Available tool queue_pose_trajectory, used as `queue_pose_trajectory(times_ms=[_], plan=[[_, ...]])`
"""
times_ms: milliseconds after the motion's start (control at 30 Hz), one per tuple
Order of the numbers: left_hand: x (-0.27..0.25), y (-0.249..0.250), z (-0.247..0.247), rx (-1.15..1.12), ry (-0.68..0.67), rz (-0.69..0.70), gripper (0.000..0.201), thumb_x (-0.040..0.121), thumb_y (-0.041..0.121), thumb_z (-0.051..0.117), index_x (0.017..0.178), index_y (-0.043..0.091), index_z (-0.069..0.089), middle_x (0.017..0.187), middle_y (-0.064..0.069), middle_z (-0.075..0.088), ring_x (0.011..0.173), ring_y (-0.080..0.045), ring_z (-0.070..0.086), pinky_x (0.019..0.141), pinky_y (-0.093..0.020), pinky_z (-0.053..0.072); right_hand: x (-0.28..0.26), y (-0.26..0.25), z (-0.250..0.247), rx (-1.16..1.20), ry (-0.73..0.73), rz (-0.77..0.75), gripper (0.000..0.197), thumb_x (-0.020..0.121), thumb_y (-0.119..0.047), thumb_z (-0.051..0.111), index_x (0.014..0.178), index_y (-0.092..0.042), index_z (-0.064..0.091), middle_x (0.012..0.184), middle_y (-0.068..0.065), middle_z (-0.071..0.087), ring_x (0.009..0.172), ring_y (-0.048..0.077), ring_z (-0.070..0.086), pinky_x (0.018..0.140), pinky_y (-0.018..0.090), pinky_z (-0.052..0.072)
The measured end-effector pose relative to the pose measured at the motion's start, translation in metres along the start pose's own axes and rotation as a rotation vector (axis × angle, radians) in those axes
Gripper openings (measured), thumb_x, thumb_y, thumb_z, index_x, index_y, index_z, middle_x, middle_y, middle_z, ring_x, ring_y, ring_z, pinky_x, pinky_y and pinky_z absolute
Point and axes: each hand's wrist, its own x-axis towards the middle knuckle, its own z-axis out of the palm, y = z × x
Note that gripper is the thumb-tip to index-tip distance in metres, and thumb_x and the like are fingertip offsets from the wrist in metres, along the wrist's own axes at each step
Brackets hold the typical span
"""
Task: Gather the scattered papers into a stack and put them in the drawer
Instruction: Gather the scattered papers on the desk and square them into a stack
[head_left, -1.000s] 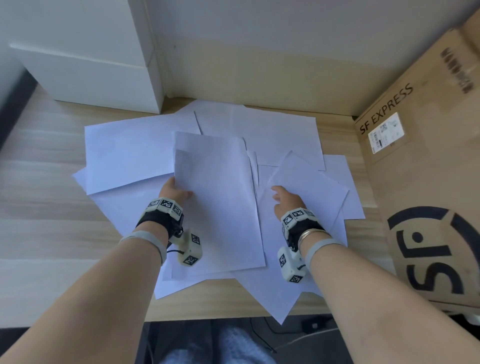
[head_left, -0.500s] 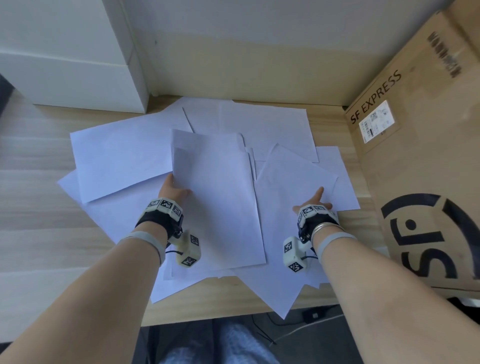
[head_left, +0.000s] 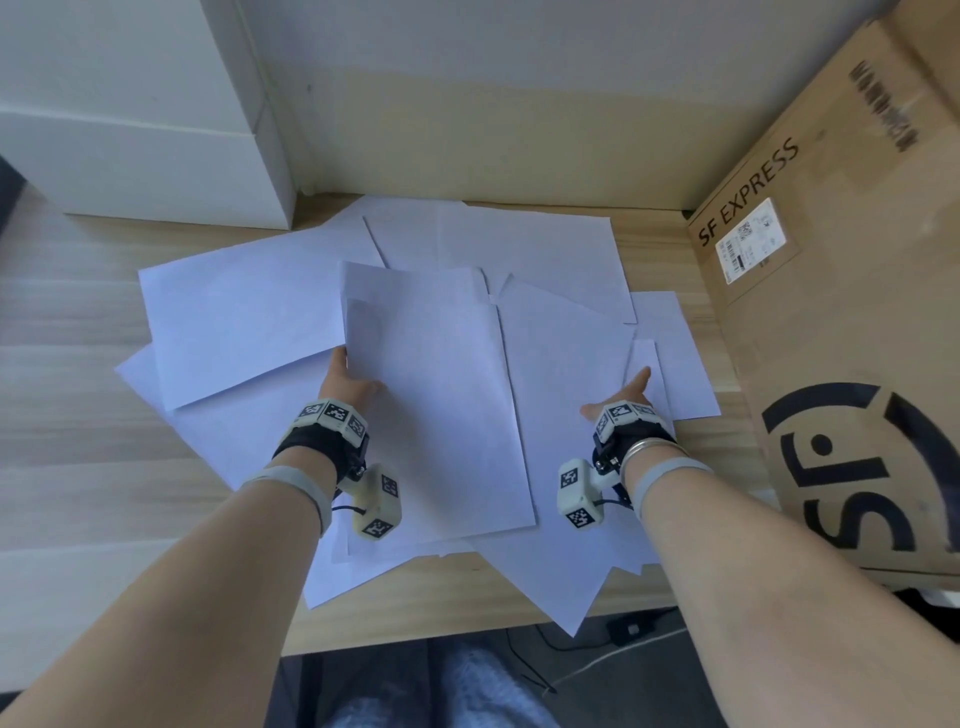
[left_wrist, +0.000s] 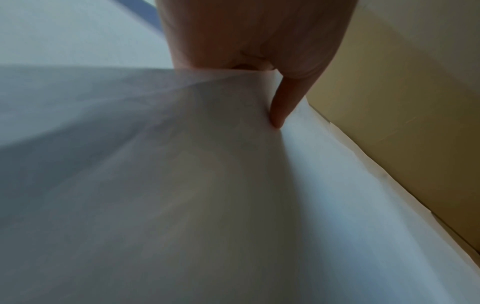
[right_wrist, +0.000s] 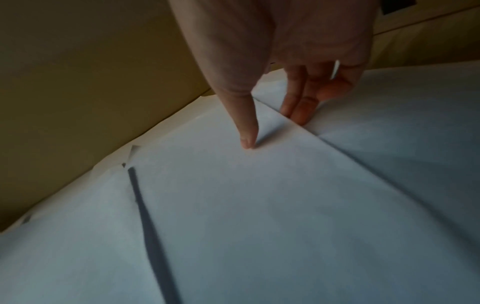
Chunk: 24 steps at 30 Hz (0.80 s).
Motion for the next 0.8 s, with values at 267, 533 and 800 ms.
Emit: queue_pose_trajectory(times_ms=[267,533,800], plan=[[0.001,0.000,0.001,-0.006,0.010,0.021,0.055,0.082,0.010,0.064,0.132,0.009,0.039,0.130,-0.014,0.057,0.115,-0.032,0.058,0.098,-0.040,0.046,-0.020,-0.024,0.028,-0.100,-0.170,-0.467,0.051,0.093,0.000,0.037,0.137,-0.022,0.045,0.107,0.013,0.064,0.091,0.022,0.057,0.084,0.022,0.044],[0.001,-0.006,0.001,0.013,0.057,0.011,0.055,0.081,0.006,0.065,0.130,0.014,0.041,0.124,-0.012,0.060,0.109,-0.033,0.060,0.086,-0.034,0.046,-0.018,-0.018,0.030,-0.181,-0.194,-0.435,0.047,0.086,0.000,0.054,0.129,-0.017,0.048,0.130,0.007,0.056,0.100,0.021,0.056,0.088,0.026,0.046],[0.001,-0.009,-0.002,-0.024,0.084,-0.002,0.053,0.081,0.007,0.065,0.128,0.012,0.042,0.125,-0.013,0.060,0.108,-0.031,0.060,0.086,-0.032,0.044,-0.011,-0.016,0.025,-0.363,-0.186,-0.381,0.008,0.088,-0.013,0.059,0.093,-0.010,0.064,0.097,0.010,0.064,0.101,0.027,0.058,0.087,0.026,0.045]])
